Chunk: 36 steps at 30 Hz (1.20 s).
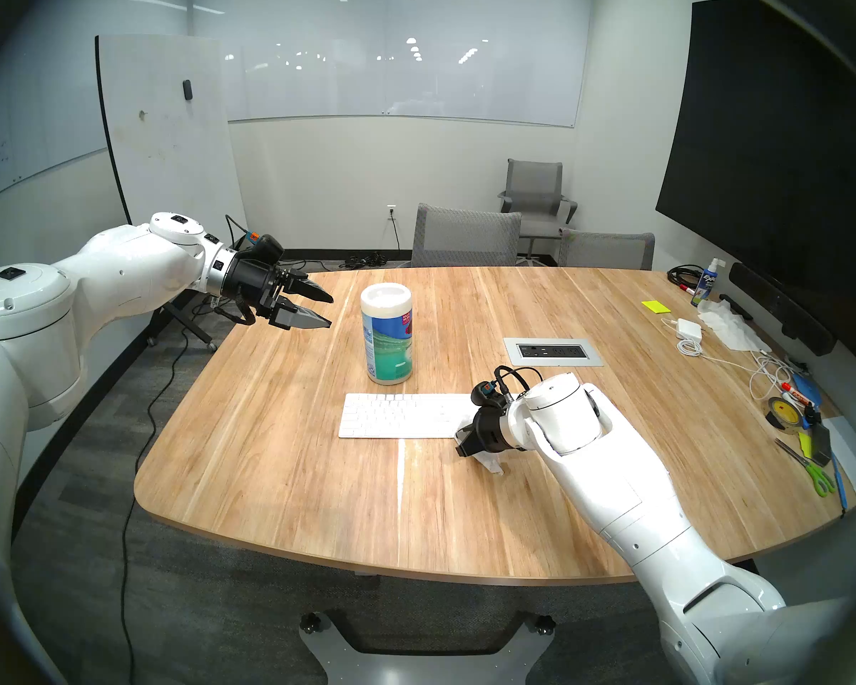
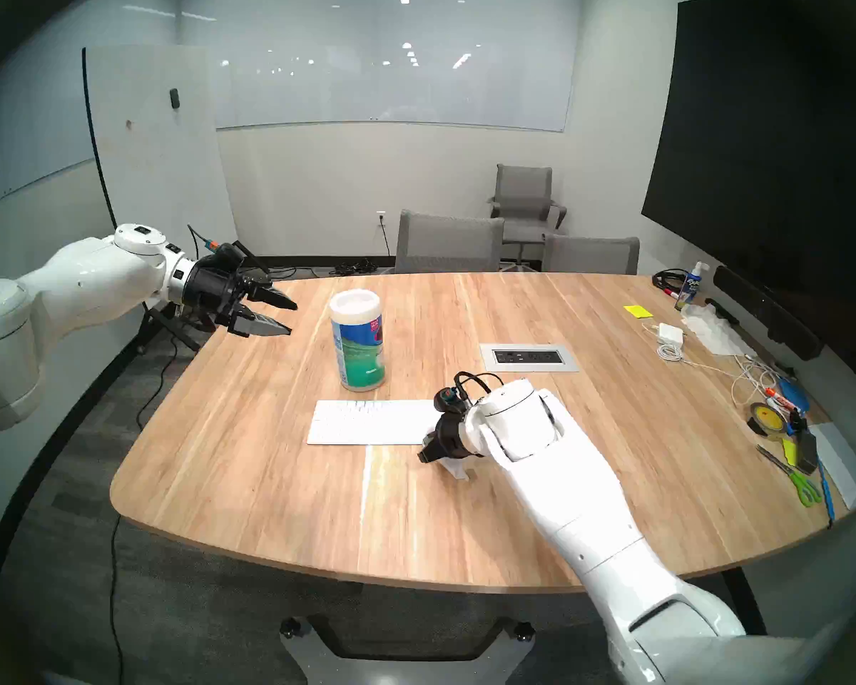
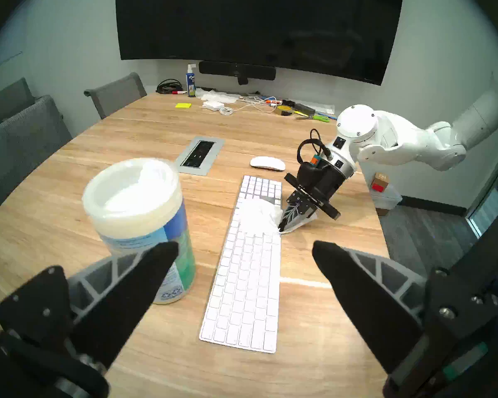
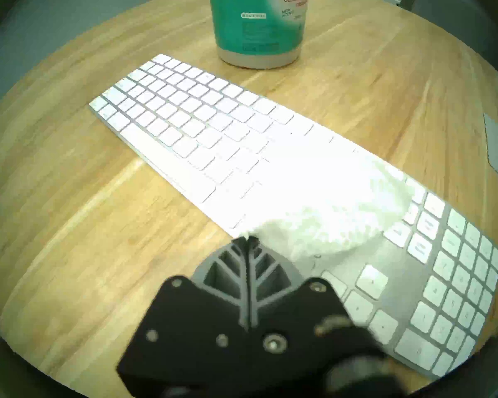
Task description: Wipe the keyboards and mice with a disinfecting wipe, then set the wipe down
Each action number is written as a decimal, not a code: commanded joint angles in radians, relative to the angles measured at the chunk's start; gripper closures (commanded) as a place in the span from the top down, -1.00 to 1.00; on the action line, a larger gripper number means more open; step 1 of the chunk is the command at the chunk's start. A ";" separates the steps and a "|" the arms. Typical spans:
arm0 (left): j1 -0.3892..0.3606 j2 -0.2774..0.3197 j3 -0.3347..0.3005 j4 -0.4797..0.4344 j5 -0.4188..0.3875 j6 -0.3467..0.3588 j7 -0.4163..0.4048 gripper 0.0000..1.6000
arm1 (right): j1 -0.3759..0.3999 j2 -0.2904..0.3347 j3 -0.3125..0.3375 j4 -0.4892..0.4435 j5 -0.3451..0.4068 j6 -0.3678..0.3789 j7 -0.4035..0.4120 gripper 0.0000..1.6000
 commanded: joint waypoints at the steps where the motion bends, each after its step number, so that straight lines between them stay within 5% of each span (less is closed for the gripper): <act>1: -0.024 -0.001 -0.005 0.002 -0.008 0.001 0.001 1.00 | 0.049 -0.047 0.004 0.007 0.002 -0.005 -0.016 -1.00; 36: -0.025 -0.001 -0.002 0.002 -0.011 0.001 0.001 1.00 | 0.064 -0.118 -0.043 0.044 -0.003 -0.012 -0.066 -1.00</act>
